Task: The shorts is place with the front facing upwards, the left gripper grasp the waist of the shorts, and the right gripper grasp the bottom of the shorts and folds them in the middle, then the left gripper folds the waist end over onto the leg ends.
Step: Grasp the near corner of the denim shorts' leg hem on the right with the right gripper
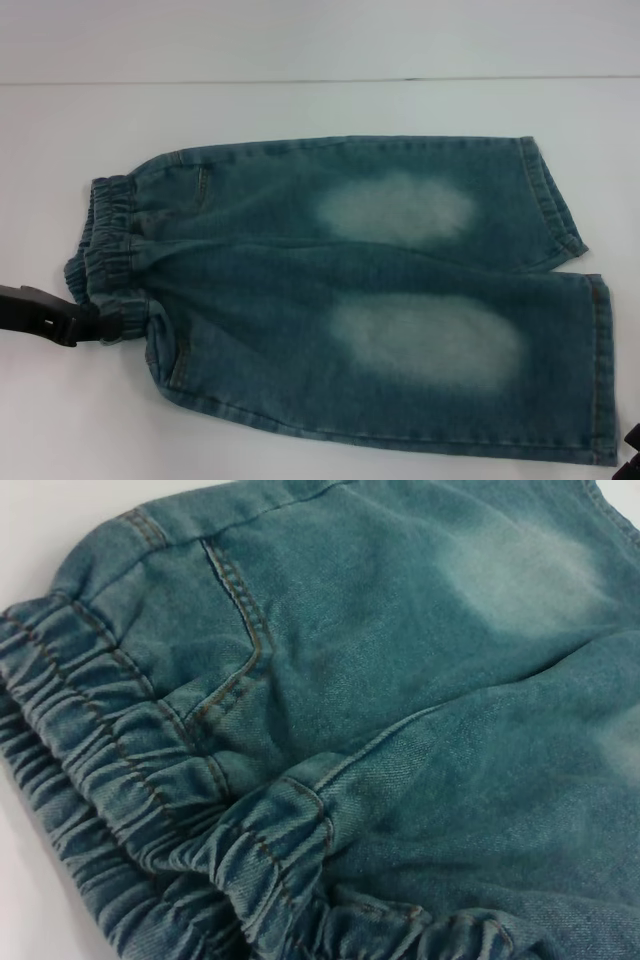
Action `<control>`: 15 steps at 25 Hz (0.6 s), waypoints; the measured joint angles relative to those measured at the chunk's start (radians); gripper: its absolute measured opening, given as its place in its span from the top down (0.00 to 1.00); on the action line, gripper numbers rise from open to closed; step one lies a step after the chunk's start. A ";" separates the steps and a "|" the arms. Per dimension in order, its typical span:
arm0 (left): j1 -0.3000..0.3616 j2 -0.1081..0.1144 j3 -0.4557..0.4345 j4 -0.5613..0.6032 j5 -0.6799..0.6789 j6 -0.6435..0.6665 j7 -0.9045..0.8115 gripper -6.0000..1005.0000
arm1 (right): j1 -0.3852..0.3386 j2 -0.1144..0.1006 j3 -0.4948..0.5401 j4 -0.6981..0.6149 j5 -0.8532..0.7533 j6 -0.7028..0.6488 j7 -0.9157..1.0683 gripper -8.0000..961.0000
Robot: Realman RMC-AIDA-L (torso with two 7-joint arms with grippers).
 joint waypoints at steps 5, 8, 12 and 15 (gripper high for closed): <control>0.000 0.000 0.001 0.000 0.003 -0.001 0.000 0.93 | 0.007 0.004 0.000 0.013 0.000 0.014 -0.004 0.17; 0.001 0.000 0.001 0.000 0.004 -0.001 0.000 0.93 | 0.015 0.004 -0.001 0.034 0.000 0.024 -0.006 0.17; 0.002 0.000 0.000 0.000 0.004 -0.003 0.000 0.93 | 0.020 0.006 -0.002 0.036 0.002 0.028 -0.008 0.17; 0.003 0.000 0.001 0.000 0.002 -0.010 0.000 0.93 | 0.023 0.008 -0.002 0.037 0.005 0.034 -0.009 0.17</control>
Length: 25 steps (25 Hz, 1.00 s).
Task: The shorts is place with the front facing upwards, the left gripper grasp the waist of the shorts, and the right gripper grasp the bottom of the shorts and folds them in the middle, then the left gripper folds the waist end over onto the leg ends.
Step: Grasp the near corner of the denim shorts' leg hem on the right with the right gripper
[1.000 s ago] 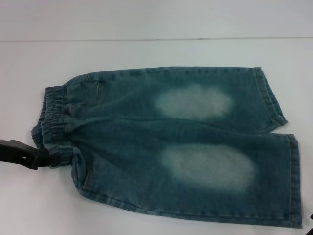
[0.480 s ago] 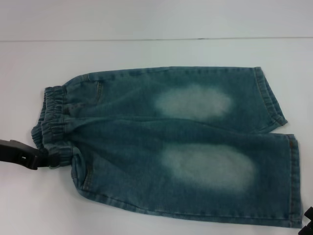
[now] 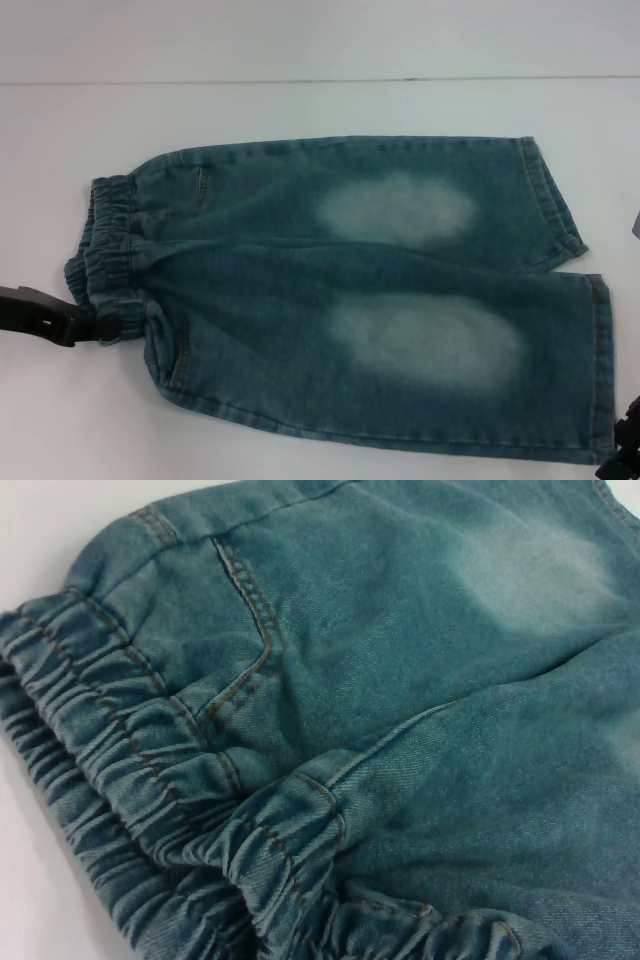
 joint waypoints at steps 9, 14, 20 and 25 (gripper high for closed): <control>0.004 -0.001 0.000 0.000 0.001 -0.003 0.001 0.93 | 0.008 0.008 0.008 0.001 0.002 0.004 -0.007 0.17; 0.004 -0.001 -0.002 0.000 0.001 -0.003 0.001 0.93 | 0.013 0.011 0.012 0.001 0.005 -0.001 -0.014 0.19; 0.004 -0.003 -0.002 -0.002 -0.002 -0.008 0.003 0.93 | 0.013 0.020 0.012 -0.010 0.027 0.002 -0.026 0.22; 0.004 -0.003 0.000 -0.009 -0.002 -0.015 0.002 0.93 | 0.015 0.027 0.001 -0.007 0.025 0.009 -0.032 0.25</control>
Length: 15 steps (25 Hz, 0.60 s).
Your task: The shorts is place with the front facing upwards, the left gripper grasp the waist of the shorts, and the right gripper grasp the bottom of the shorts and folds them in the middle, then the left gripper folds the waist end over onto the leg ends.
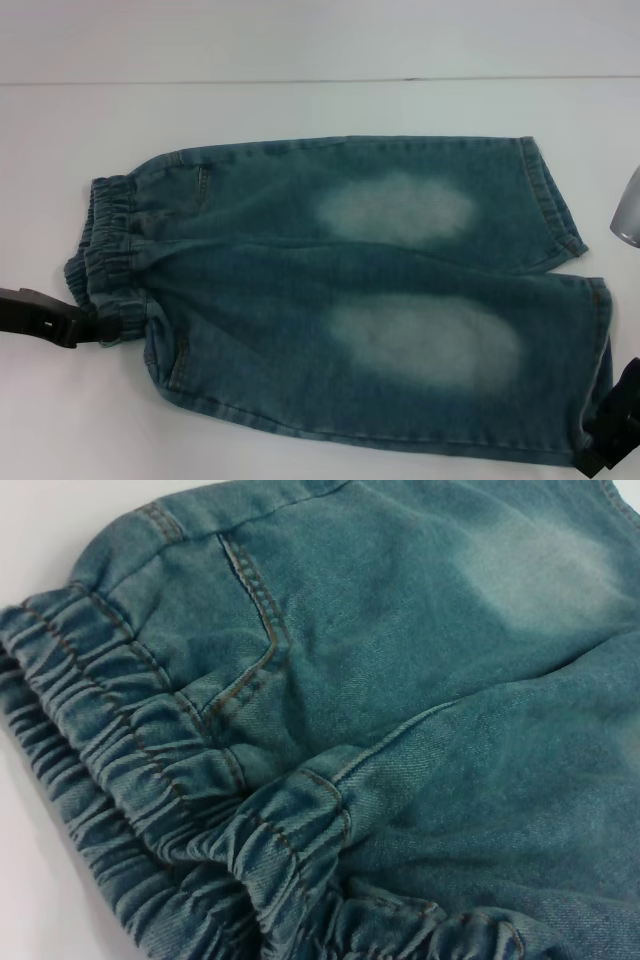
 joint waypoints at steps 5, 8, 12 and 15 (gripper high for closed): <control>0.000 0.000 -0.001 -0.001 -0.001 -0.001 0.001 0.93 | -0.001 0.001 -0.004 -0.003 -0.003 0.008 -0.002 0.50; 0.000 0.000 -0.002 -0.001 -0.001 -0.001 0.001 0.93 | -0.002 0.000 -0.012 -0.004 -0.008 0.019 0.002 0.62; 0.000 0.000 -0.001 -0.001 -0.001 -0.001 0.001 0.93 | -0.003 0.001 -0.016 -0.004 -0.014 0.032 0.002 0.76; 0.000 0.000 0.000 -0.001 -0.001 -0.001 0.000 0.93 | -0.003 0.001 -0.017 -0.004 -0.015 0.036 0.002 0.82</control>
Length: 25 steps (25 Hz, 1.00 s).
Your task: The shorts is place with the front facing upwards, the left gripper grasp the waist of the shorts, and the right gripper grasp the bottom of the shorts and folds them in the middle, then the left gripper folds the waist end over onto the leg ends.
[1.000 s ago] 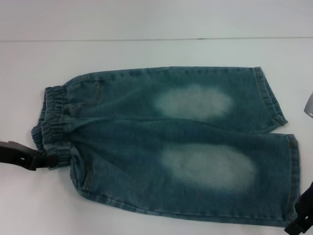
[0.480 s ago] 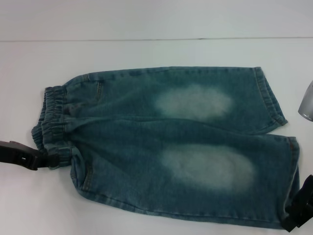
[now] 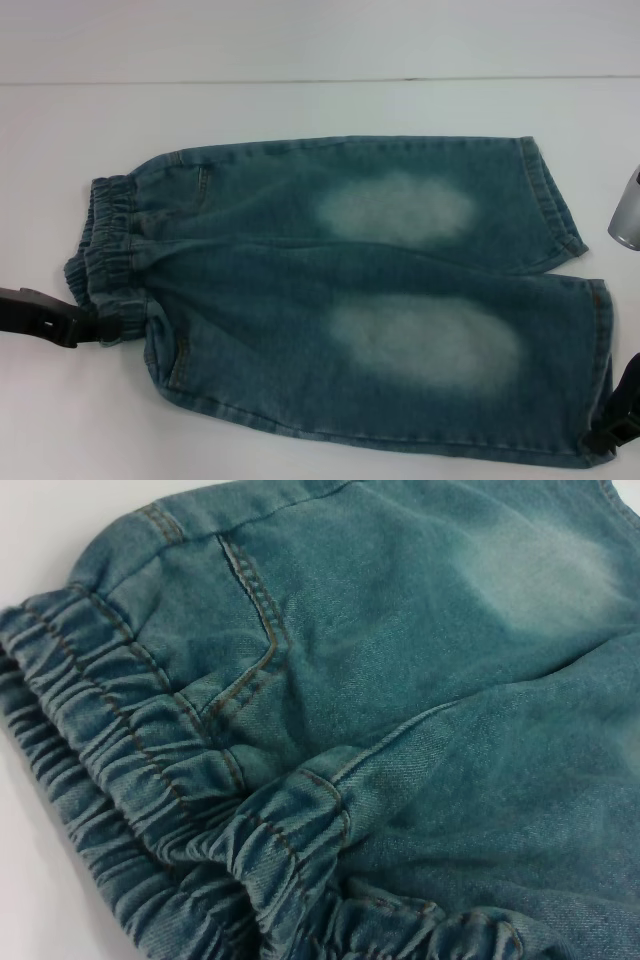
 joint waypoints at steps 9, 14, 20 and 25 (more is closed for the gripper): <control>0.000 0.001 -0.004 0.004 0.000 0.015 0.002 0.93 | -0.003 0.003 0.004 -0.016 0.003 0.003 -0.011 0.94; 0.000 0.001 -0.006 0.033 -0.028 0.084 0.025 0.94 | -0.015 -0.006 0.065 -0.042 0.028 -0.019 -0.041 0.94; -0.009 0.017 -0.040 0.046 -0.072 0.152 0.020 0.95 | -0.028 -0.035 0.211 -0.043 0.052 -0.059 -0.113 0.95; -0.022 0.048 -0.071 0.029 -0.068 0.167 0.009 0.95 | -0.058 -0.075 0.348 -0.029 0.135 -0.065 -0.150 0.95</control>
